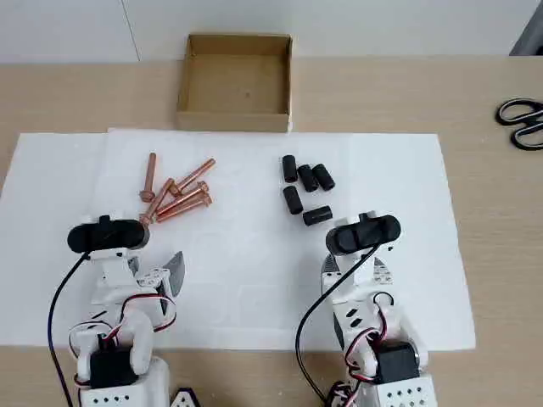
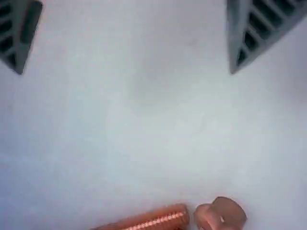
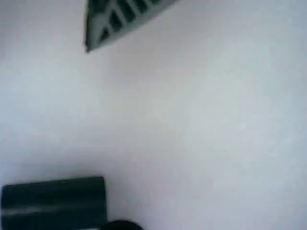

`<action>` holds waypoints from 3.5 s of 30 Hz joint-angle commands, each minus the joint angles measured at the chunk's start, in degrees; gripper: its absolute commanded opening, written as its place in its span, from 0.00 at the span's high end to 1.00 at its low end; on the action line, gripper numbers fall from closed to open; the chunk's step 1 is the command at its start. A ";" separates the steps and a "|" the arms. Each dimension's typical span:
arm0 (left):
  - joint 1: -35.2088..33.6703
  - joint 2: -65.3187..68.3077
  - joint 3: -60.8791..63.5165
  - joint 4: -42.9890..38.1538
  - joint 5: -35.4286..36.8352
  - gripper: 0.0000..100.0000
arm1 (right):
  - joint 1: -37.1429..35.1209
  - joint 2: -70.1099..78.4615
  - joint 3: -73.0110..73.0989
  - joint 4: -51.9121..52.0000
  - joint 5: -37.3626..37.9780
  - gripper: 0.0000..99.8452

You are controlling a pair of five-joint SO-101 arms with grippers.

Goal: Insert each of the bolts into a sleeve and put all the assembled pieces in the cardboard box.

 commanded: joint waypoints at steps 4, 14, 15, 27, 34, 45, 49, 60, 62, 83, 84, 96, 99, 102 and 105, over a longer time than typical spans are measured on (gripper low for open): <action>-0.09 -0.53 -0.31 -1.23 -0.09 0.74 | 0.04 -0.57 0.26 -1.10 0.26 0.80; 1.41 -0.53 0.48 -3.69 -0.09 0.74 | 0.22 -0.57 0.35 -1.80 0.26 0.80; 1.41 -0.53 0.40 -3.69 -0.09 0.74 | 0.31 -0.57 0.35 -1.27 0.26 0.80; -2.02 -0.35 -12.09 3.08 -0.35 0.74 | 0.48 -0.57 -13.10 8.84 0.53 0.80; -8.26 -0.18 -19.03 5.10 -3.69 0.74 | 6.55 -0.48 -21.89 12.53 0.62 0.80; -8.44 18.64 -36.35 7.12 -3.60 0.74 | 11.21 0.75 -32.00 12.26 0.62 0.80; -8.35 36.40 -49.80 10.11 -3.60 0.74 | 11.21 8.40 -38.95 12.26 0.44 0.80; -8.26 58.20 -69.76 18.64 -3.78 0.74 | 10.95 57.54 -79.21 28.53 0.35 0.80; -8.26 58.20 -69.76 18.64 -3.87 0.74 | 10.95 68.09 -87.65 33.98 0.35 0.80; -8.44 70.15 -70.11 18.55 -3.96 0.74 | 8.92 124.18 -126.07 35.12 10.37 0.81; -8.44 70.15 -70.11 18.55 -3.96 0.74 | 8.48 125.32 -127.91 34.59 10.46 0.81; -8.53 70.15 -69.93 18.81 -3.96 0.74 | 1.27 142.55 -144.79 33.98 12.13 0.81; -8.53 70.15 -69.85 18.81 -3.96 0.74 | 1.36 146.95 -148.75 34.42 12.13 0.81; -8.53 70.15 -69.85 18.81 -3.96 0.74 | 1.19 150.37 -151.12 34.33 12.13 0.81; -8.53 70.15 -69.76 18.81 -3.96 0.74 | 1.19 153.01 -153.23 34.42 12.13 0.81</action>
